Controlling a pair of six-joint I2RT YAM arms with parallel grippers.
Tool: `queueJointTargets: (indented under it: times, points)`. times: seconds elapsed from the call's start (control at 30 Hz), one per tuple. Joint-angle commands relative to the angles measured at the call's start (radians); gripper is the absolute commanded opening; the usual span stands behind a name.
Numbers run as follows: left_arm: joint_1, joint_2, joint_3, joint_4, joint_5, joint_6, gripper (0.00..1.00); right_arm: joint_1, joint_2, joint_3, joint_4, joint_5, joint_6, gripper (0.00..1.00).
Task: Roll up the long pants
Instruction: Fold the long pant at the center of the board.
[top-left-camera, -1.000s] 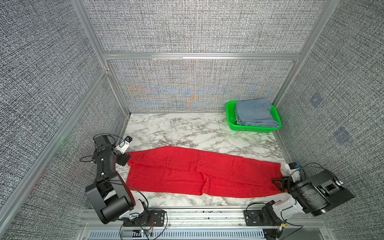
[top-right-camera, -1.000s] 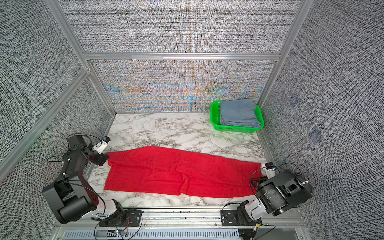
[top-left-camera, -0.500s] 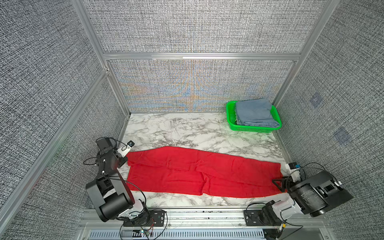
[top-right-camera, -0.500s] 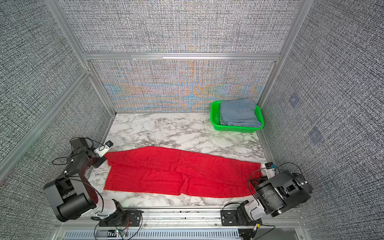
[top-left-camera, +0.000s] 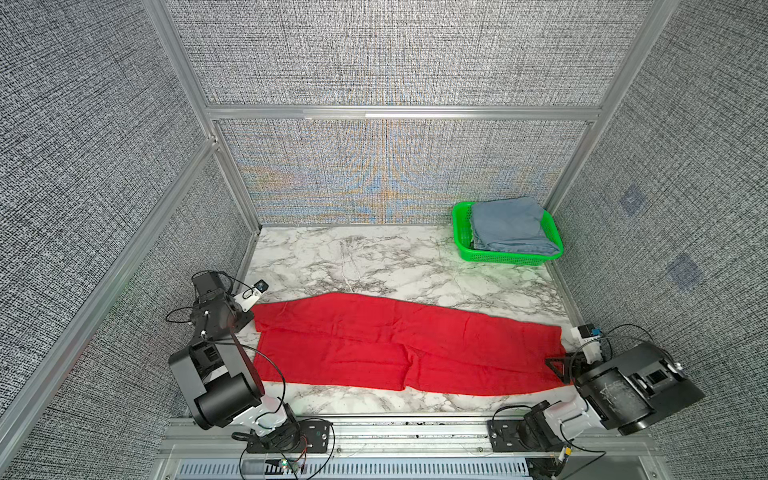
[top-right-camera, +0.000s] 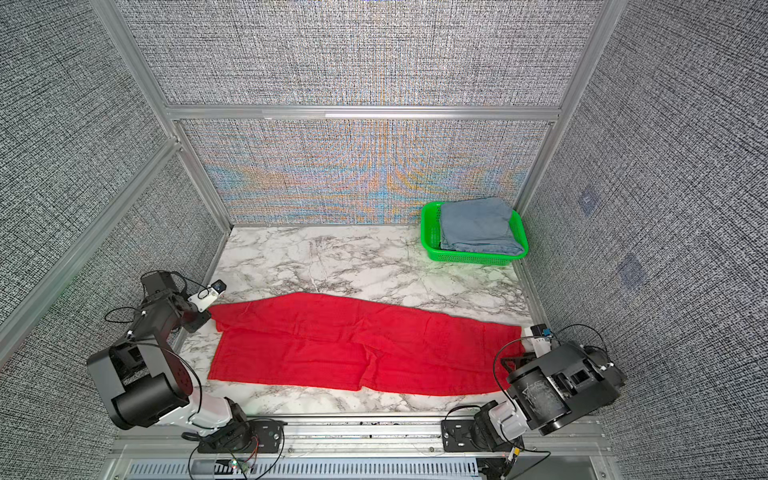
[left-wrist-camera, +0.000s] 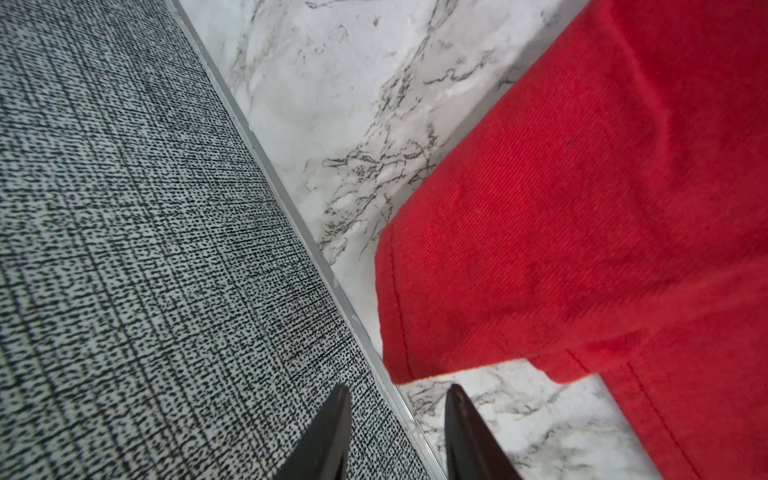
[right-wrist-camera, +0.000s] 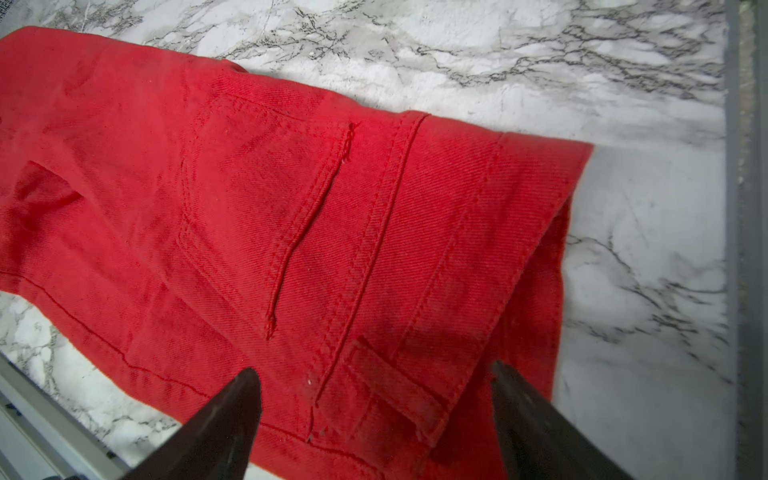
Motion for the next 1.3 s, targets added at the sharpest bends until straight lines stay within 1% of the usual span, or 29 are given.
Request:
queueJointTargets:
  times: [0.0, 0.2, 0.4, 0.5, 0.57, 0.8, 1.07, 1.27]
  points:
    - [0.001, 0.001, 0.001, -0.024, 0.009, 0.038, 0.42, 0.000, -0.003, -0.005, -0.007, 0.003, 0.012, 0.89]
    - [0.001, 0.064, 0.045, -0.038, 0.004, 0.044, 0.38, 0.000, -0.021, -0.004, -0.006, 0.006, 0.025, 0.89]
    - [0.001, 0.129, 0.075, -0.011, 0.004, 0.042, 0.38, 0.000, -0.031, -0.006, -0.001, 0.006, 0.040, 0.89]
    - [0.001, 0.155, 0.096, -0.023, 0.005, 0.040, 0.33, 0.000, -0.033, -0.003, 0.002, 0.007, 0.047, 0.89]
    - [0.001, 0.158, 0.101, -0.037, 0.006, 0.040, 0.31, 0.000, -0.034, -0.003, 0.007, 0.011, 0.054, 0.89]
    - [0.001, 0.109, 0.076, -0.072, 0.053, 0.046, 0.30, 0.000, -0.021, -0.002, 0.024, 0.010, 0.072, 0.89]
    - [0.001, 0.114, 0.075, -0.084, 0.036, 0.078, 0.35, 0.000, -0.028, -0.009, 0.033, 0.014, 0.083, 0.89]
    - [0.001, 0.145, 0.076, -0.039, 0.021, 0.083, 0.41, 0.000, -0.033, -0.014, 0.035, 0.016, 0.092, 0.89]
